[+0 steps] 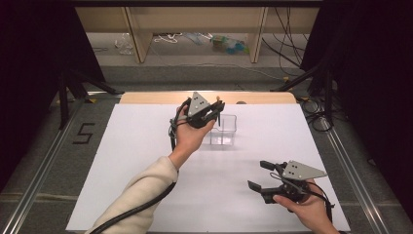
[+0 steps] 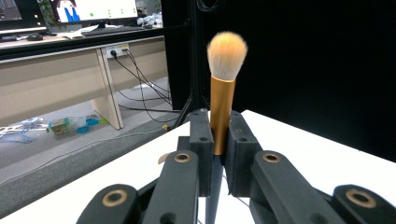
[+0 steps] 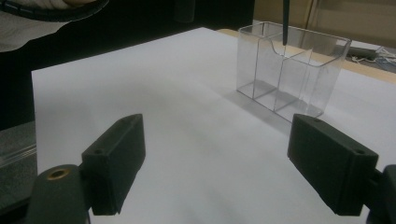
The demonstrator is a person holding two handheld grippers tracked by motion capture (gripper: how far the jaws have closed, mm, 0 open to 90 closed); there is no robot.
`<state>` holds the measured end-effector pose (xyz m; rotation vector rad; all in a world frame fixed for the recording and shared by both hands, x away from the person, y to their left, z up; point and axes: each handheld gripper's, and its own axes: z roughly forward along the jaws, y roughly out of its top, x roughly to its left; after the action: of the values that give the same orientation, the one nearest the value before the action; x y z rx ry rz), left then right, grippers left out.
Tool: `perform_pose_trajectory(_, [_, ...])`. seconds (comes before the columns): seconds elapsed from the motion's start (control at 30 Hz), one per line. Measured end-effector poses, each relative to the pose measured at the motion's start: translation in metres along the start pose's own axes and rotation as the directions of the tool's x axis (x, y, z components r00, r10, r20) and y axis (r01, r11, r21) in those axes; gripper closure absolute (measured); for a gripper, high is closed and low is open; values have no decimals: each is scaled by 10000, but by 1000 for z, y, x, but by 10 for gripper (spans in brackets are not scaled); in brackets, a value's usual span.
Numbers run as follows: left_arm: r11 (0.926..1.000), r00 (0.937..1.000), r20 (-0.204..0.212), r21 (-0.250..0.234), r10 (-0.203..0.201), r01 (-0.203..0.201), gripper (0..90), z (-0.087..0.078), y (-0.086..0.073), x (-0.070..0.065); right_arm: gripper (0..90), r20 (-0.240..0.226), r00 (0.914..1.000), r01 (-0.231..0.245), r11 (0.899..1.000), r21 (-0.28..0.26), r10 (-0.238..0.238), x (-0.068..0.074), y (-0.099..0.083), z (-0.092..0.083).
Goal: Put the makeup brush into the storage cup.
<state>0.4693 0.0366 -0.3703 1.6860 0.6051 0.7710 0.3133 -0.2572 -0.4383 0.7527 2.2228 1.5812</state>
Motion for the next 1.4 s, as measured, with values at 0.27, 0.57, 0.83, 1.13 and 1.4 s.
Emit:
perform_pose_trajectory(0.27, [9997,9995,-247,81,219,-217,834,0,-1,1,201,-15,10000,-3,10000,2,3,0,0,0])
perform_pose_trajectory(0.57, [9995,9990,-339,172,284,-278,834,1,-4,2,201,75,10000,9,9999,170,-11,0,0,-1])
perform_pose_trajectory(0.83, [9995,9991,-324,167,276,-270,834,2,-5,2,201,54,10000,-19,9998,193,18,0,0,-1])
perform_pose_trajectory(1.13, [9994,9990,-317,189,306,-300,834,3,-6,2,200,-78,10000,19,9997,-224,-21,0,-1,3])
perform_pose_trajectory(1.4, [9993,9992,-253,198,310,-305,834,4,-8,2,200,-87,10000,8,9998,-214,-10,0,-1,3])
